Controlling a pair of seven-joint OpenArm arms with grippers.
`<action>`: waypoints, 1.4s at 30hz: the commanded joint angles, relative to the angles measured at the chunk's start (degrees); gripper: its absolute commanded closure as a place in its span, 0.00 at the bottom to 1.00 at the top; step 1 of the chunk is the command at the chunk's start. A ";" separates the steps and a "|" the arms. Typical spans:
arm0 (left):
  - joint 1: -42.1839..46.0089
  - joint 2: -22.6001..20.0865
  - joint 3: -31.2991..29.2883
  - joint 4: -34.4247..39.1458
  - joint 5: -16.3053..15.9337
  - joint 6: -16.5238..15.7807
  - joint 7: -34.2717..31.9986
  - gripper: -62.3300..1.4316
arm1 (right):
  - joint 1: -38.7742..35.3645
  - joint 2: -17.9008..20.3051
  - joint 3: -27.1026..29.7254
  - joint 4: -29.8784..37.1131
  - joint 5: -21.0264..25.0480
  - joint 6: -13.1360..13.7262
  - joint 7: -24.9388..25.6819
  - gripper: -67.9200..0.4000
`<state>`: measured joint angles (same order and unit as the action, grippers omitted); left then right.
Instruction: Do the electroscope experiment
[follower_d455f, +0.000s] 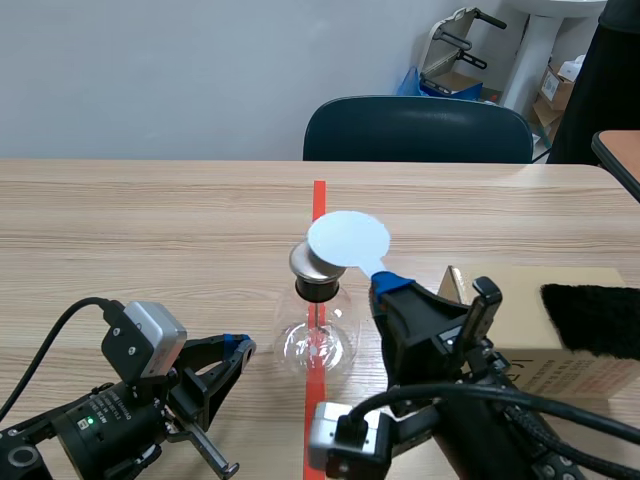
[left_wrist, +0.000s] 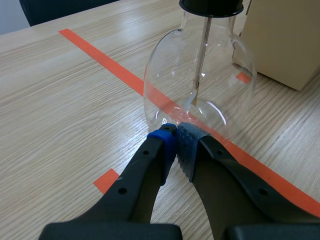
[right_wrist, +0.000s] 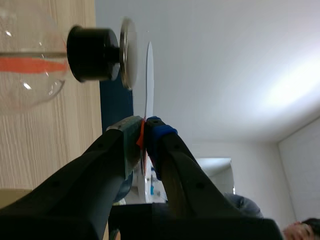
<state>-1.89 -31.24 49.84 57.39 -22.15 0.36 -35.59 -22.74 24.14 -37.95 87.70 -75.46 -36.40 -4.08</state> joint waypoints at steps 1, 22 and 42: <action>-0.17 0.57 -0.35 1.29 0.07 -0.04 -0.79 0.93 | 0.68 0.15 0.55 0.83 -0.02 -0.85 -2.01 0.98; -0.17 0.57 -0.35 1.29 0.07 -0.04 -0.79 0.93 | 0.68 0.15 0.55 0.83 -0.02 -0.85 -21.73 0.98; -0.15 0.57 -0.35 1.29 0.07 -0.04 -0.79 0.93 | 0.68 0.15 0.55 0.83 -0.02 -0.85 -21.73 0.98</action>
<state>-1.89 -31.24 49.84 57.39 -22.15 0.36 -35.59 -22.74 24.14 -37.95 87.70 -75.42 -36.42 -25.58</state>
